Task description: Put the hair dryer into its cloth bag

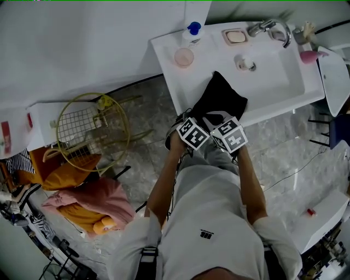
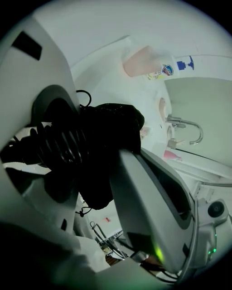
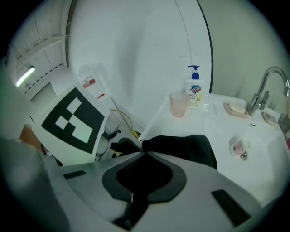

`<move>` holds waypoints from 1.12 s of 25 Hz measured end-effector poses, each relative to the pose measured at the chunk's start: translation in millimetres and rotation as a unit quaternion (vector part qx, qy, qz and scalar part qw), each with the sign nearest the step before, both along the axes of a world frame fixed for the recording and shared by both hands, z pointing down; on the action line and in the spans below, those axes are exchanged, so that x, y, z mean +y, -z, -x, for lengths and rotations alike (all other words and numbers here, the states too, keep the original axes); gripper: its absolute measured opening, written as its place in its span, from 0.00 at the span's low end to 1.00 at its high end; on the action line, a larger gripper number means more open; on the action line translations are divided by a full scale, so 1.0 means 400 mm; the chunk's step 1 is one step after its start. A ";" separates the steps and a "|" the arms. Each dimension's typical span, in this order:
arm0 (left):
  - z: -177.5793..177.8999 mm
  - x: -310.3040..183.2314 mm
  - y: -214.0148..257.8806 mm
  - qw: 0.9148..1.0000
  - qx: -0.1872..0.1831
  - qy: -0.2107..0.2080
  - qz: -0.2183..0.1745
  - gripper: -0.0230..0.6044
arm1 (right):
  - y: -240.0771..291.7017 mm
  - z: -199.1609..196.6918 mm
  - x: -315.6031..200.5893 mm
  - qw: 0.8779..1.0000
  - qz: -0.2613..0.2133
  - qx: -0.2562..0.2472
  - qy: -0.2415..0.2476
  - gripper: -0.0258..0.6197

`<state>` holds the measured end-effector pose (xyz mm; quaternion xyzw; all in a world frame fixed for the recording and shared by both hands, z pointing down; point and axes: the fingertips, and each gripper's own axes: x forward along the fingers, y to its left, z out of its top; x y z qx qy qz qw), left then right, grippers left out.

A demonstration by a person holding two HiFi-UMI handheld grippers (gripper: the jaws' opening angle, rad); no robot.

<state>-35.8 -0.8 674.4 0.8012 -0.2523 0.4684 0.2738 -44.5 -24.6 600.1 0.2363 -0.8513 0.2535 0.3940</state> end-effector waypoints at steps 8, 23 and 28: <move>-0.012 -0.026 0.003 0.998 0.017 -0.003 -0.053 0.48 | -0.021 -0.009 0.008 0.999 0.027 -0.030 -0.008 0.09; 0.077 0.077 0.159 0.990 0.056 0.017 -0.131 0.56 | -0.014 -0.021 0.014 0.998 0.029 -0.048 -0.010 0.09; 0.151 0.156 0.104 0.995 0.031 0.000 -0.097 0.56 | -0.014 -0.023 0.017 0.998 0.030 -0.046 -0.007 0.09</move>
